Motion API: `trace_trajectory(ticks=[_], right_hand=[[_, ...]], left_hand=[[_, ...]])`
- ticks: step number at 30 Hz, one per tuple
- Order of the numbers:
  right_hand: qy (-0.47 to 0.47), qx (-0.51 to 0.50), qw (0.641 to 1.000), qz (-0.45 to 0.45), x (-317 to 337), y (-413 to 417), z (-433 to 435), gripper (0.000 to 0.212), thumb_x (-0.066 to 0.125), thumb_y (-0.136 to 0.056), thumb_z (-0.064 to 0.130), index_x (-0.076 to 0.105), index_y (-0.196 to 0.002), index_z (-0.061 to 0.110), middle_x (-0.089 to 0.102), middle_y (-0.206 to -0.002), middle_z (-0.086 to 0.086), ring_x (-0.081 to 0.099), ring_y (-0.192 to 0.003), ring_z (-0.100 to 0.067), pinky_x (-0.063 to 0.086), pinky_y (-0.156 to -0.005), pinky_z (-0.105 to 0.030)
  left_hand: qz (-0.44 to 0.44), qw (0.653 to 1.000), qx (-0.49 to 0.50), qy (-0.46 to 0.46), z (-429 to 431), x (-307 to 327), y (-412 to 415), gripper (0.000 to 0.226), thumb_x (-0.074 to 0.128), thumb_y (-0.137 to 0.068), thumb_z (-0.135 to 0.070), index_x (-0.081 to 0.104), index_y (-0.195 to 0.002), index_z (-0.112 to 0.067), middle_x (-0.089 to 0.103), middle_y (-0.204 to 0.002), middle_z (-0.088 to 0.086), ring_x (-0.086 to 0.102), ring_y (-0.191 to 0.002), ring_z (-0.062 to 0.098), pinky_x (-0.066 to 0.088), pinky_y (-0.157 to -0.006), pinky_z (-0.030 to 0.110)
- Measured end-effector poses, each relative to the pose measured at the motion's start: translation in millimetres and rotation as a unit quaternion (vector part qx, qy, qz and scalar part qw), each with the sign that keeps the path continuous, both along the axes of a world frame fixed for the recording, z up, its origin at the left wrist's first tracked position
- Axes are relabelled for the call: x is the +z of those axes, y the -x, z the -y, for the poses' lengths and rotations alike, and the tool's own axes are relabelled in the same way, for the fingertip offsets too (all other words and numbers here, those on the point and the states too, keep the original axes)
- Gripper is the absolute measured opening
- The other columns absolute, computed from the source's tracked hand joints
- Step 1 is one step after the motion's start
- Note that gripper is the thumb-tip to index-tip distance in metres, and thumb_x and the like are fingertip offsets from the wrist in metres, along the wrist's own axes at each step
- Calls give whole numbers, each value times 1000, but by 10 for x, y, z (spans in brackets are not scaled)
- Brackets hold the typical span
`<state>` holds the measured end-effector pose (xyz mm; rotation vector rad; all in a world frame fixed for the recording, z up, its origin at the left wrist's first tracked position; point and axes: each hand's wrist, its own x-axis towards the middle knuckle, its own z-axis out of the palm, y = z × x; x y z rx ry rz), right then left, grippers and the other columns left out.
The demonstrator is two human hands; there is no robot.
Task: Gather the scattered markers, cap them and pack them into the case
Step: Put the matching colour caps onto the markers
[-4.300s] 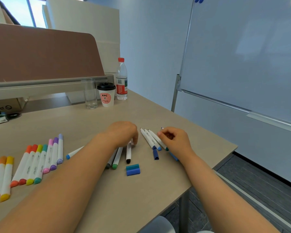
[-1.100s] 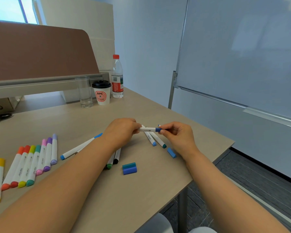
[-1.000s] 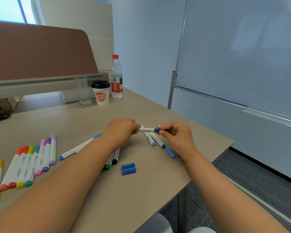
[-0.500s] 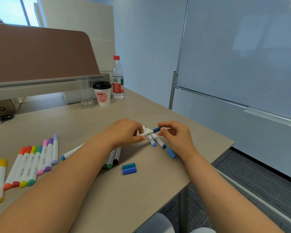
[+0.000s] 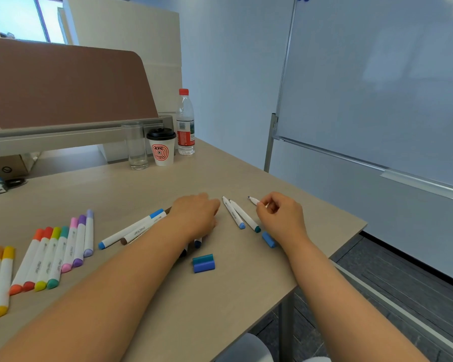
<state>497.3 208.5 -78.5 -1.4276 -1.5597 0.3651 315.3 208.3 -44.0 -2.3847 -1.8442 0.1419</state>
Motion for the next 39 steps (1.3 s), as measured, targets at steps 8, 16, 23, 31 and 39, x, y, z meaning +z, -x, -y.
trace_trajectory(ticks=[8, 16, 23, 31, 39], right_hand=[[101, 1, 991, 92, -5, -14, -9, 24, 57, -79, 21, 49, -57, 13, 44, -53, 4, 40, -52, -12, 32, -48, -23], [90, 80, 979, 165, -37, -7, 21, 31, 71, -76, 31, 44, -63, 23, 48, -61, 10, 47, -61, -11, 40, -59, -26], [14, -5, 992, 123, -1, 28, -20, 39, 52, -92, 42, 43, -63, 17, 43, -55, 6, 42, -56, -14, 32, -51, -25], [83, 87, 977, 175, -27, -16, 64, 37, 79, -64, 43, 58, -67, 13, 53, -58, 10, 42, -57, 10, 34, -54, -18], [66, 179, 966, 174, -42, 7, 76, 22, 78, -67, 30, 57, -70, 25, 56, -65, 11, 50, -58, 0, 37, -59, -12]], left_hand=[[38, 989, -143, -12, 2, -90, -70, 44, 40, -96, -14, 40, -136, -33, 29, -147, -4, 36, -124, 20, 37, -99, 33], [37, 998, -47, -17, -54, -97, -17, 34, 40, -96, -42, 57, -114, -19, 49, -113, 3, 54, -95, 21, 46, -81, 33], [42, 999, -6, -32, -62, -59, -11, 23, 49, -94, -31, 56, -108, -15, 56, -107, 5, 55, -95, 21, 49, -82, 33], [101, 993, 37, -42, -94, -80, 41, 35, 54, -90, -29, 47, -122, -19, 61, -111, 2, 57, -98, 20, 50, -82, 32], [392, 913, 98, -58, -108, -8, 92, 49, 62, -85, -23, 47, -131, -18, 58, -92, -7, 54, -85, 12, 44, -76, 26]])
